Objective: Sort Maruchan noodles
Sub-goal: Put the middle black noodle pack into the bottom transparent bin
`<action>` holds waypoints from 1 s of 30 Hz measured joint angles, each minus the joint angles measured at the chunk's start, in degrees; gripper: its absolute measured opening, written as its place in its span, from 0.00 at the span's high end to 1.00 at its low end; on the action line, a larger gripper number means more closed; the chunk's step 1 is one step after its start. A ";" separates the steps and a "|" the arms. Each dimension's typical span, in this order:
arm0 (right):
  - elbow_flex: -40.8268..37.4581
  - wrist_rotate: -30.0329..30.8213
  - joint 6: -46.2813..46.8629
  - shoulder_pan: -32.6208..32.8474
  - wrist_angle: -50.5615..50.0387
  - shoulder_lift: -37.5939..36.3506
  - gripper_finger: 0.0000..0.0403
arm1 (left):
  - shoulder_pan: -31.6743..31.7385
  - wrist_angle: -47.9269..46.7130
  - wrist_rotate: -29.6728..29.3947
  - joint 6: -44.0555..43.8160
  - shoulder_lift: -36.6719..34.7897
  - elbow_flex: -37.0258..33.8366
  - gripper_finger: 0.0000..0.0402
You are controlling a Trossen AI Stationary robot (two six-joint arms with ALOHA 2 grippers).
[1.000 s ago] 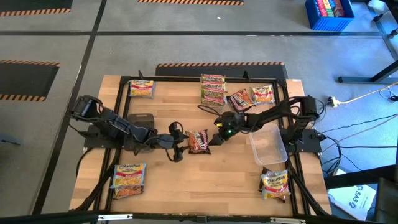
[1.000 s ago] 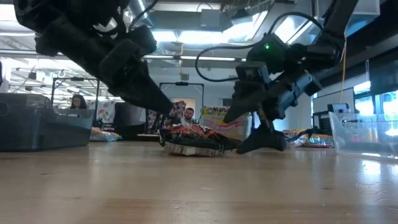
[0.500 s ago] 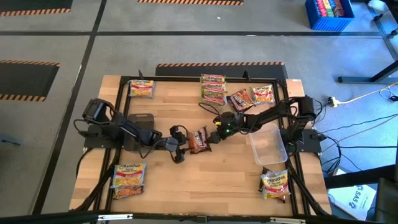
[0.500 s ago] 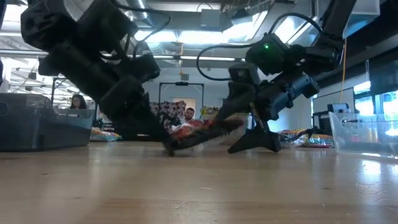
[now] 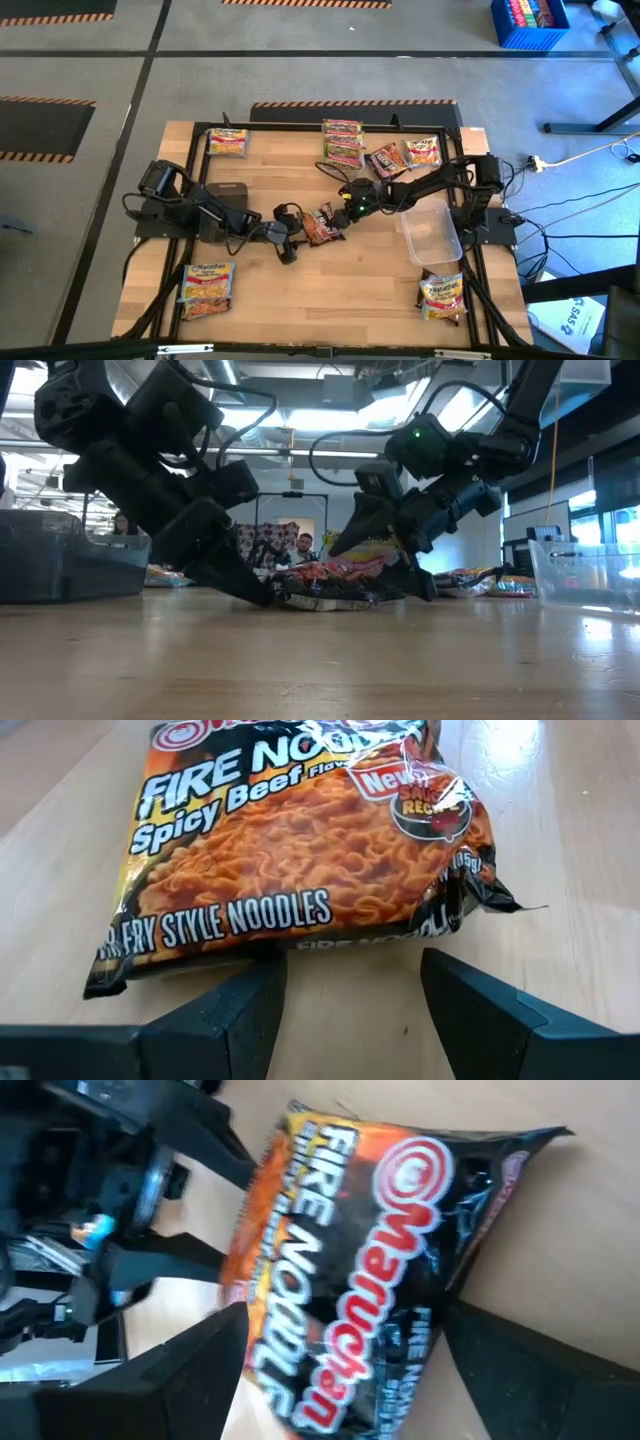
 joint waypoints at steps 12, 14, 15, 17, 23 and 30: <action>0.53 -0.29 -0.92 -0.04 0.58 1.69 0.19 | 0.00 -11.64 7.76 -3.49 -8.69 -0.02 0.44; 0.77 -0.40 -1.42 -0.04 0.28 1.74 0.19 | -0.02 -11.36 7.26 -4.30 -10.99 0.00 0.44; 0.89 -0.47 -1.49 -0.04 0.27 1.78 0.19 | -0.09 -10.58 6.67 -4.43 -11.80 0.00 0.44; 1.16 -0.48 -1.98 -0.04 0.14 1.84 0.19 | -0.17 -7.54 4.42 -4.41 -12.39 0.00 0.44; 1.56 -0.47 -2.79 -0.04 0.03 1.96 0.19 | -0.17 -3.69 1.21 -4.43 -8.51 0.04 0.44; 1.56 -1.78 -2.70 -0.04 0.25 1.96 0.19 | -0.33 -2.10 -0.21 -6.16 -3.33 0.24 0.44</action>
